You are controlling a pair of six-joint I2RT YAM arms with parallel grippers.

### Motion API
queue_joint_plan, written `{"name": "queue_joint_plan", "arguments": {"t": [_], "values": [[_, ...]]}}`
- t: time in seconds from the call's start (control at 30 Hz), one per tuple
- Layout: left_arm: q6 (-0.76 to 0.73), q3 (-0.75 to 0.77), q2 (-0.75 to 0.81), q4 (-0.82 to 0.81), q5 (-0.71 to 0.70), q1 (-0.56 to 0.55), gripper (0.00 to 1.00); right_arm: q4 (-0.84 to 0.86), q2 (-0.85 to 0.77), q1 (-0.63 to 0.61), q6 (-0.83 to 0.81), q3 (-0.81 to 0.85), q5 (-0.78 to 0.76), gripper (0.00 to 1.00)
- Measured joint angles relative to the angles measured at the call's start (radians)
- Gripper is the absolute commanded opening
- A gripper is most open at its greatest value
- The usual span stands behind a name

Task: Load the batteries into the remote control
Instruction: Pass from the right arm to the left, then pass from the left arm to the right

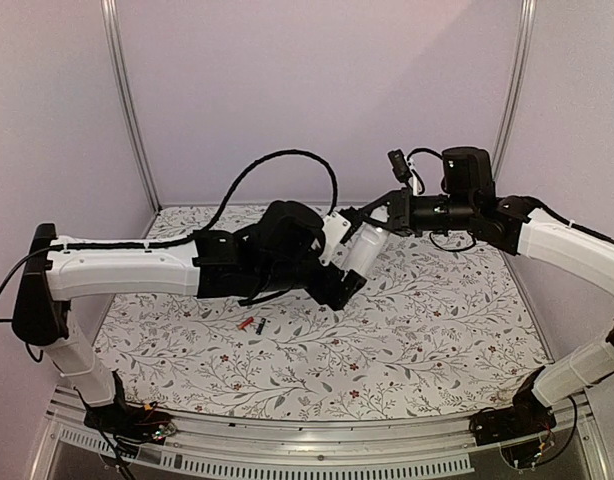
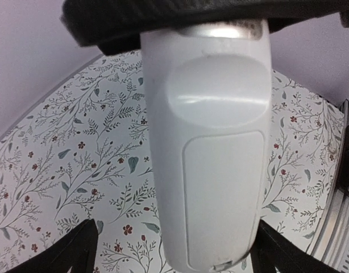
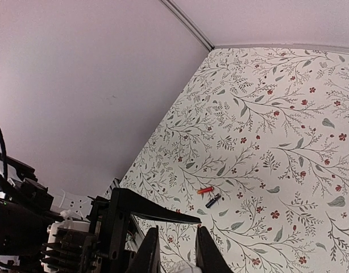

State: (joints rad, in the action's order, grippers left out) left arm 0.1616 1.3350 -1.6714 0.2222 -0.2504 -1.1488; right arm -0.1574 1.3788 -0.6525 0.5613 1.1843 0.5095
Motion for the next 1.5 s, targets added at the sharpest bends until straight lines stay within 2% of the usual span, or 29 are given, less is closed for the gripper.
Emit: {"name": "queue_joint_plan", "arguments": {"t": [0.17, 0.3, 0.4, 0.43, 0.47, 0.6, 0.67, 0.83, 1.23, 1.37, 1.5], "values": [[0.006, 0.042, -0.035, 0.001, -0.008, 0.0, 0.74, 0.018, 0.017, -0.008, 0.018, -0.002, 0.001, 0.01], [0.016, 0.05, -0.039, 0.0, -0.001, -0.002, 0.54, 0.034, 0.022, -0.01, 0.026, -0.005, 0.0, 0.02], [0.025, 0.05, -0.039, -0.005, 0.005, -0.004, 0.47, 0.049, 0.024, -0.01, 0.026, -0.006, 0.001, 0.03], [0.03, 0.05, -0.039, -0.006, 0.006, -0.005, 0.42, 0.051, 0.024, -0.01, 0.026, -0.006, 0.002, 0.07], [0.037, 0.05, -0.039, -0.006, 0.003, -0.005, 0.38, 0.053, 0.024, -0.01, 0.026, -0.006, 0.004, 0.15], [0.051, 0.05, -0.039, -0.008, 0.0, -0.005, 0.31, 0.053, 0.024, -0.009, 0.032, -0.007, 0.012, 0.7], [0.056, 0.05, -0.039, -0.008, -0.013, -0.004, 0.29, 0.053, 0.024, -0.01, 0.031, -0.008, 0.023, 0.79], [0.087, 0.033, -0.038, -0.026, -0.04, 0.006, 0.25, 0.053, 0.013, -0.006, 0.034, -0.025, 0.024, 0.78], [0.154, -0.033, -0.014, -0.087, -0.043, 0.017, 0.24, 0.131, 0.019, -0.001, 0.095, -0.073, 0.078, 0.51], [0.178, -0.06, 0.009, -0.114, -0.039, 0.022, 0.24, 0.154, 0.02, -0.001, 0.106, -0.079, 0.079, 0.49], [0.192, -0.064, 0.019, -0.138, -0.023, 0.028, 0.24, 0.181, 0.027, -0.001, 0.112, -0.079, 0.087, 0.52]]}}
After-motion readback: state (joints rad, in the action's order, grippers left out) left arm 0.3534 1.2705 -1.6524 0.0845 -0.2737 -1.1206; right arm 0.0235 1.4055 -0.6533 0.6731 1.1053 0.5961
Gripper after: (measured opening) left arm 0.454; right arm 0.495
